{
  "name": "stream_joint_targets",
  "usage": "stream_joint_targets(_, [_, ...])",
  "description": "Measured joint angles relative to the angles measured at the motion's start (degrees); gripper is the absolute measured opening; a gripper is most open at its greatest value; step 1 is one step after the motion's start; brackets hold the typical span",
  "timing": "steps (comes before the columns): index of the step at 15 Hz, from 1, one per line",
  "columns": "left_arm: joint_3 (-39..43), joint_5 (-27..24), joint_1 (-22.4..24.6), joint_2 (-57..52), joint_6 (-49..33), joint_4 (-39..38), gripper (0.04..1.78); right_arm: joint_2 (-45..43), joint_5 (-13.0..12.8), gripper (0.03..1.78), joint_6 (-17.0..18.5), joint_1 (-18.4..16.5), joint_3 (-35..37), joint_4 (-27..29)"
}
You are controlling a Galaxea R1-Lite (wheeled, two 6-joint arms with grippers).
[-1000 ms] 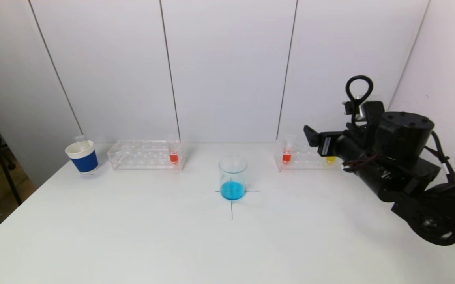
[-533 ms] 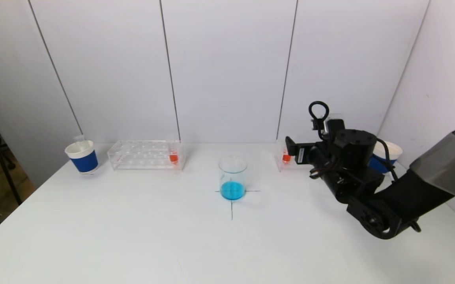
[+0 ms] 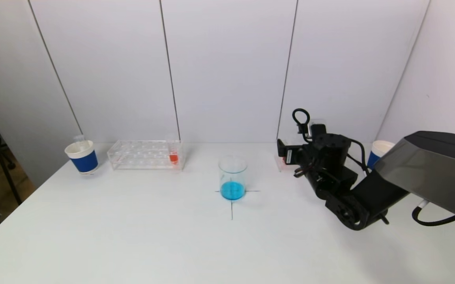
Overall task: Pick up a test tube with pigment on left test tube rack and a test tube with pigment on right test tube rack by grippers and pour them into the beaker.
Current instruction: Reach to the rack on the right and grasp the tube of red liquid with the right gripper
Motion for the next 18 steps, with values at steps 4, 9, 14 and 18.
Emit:
stream_joint_targets(4, [0.0, 0.0, 0.0, 0.0, 0.02, 0.0, 1.76, 2.8, -0.55, 1.77, 0.68, -0.02, -2.66, 0.02])
stream_joint_targets(9, [0.0, 0.0, 0.0, 0.0, 0.0, 0.0, 1.76, 4.83, -0.6, 1.77, 1.38, -0.11, -5.4, 0.52])
stream_joint_targets(14, [0.0, 0.0, 0.0, 0.0, 0.0, 0.0, 1.76, 6.36, -0.57, 1.77, 1.38, -0.6, -7.58, 0.51])
stream_joint_targets(18, [0.0, 0.0, 0.0, 0.0, 0.0, 0.0, 1.76, 7.63, -0.57, 1.77, 1.45, -0.84, -9.35, 0.22])
